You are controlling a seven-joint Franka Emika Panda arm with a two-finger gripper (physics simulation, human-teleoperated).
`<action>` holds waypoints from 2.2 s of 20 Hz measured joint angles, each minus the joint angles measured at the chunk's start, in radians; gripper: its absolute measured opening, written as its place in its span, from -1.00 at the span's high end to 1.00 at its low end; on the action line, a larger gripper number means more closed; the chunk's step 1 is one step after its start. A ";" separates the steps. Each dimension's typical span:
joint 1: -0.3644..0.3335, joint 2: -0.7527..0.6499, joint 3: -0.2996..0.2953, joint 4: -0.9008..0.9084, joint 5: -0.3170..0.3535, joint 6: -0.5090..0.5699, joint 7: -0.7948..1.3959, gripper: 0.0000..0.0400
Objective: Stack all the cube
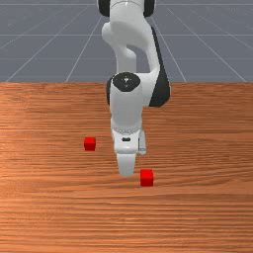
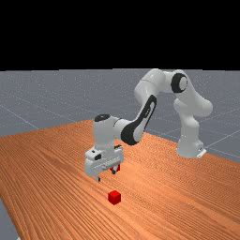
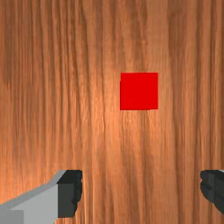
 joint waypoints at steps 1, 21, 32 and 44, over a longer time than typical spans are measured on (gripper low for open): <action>0.000 0.002 0.000 0.003 0.000 0.000 0.000 -1.00; 0.055 0.059 0.007 0.104 0.000 -0.048 0.071 -1.00; 0.055 0.114 0.007 0.166 -0.001 -0.088 0.071 -1.00; 0.026 0.091 0.041 0.106 0.038 -0.019 0.031 -1.00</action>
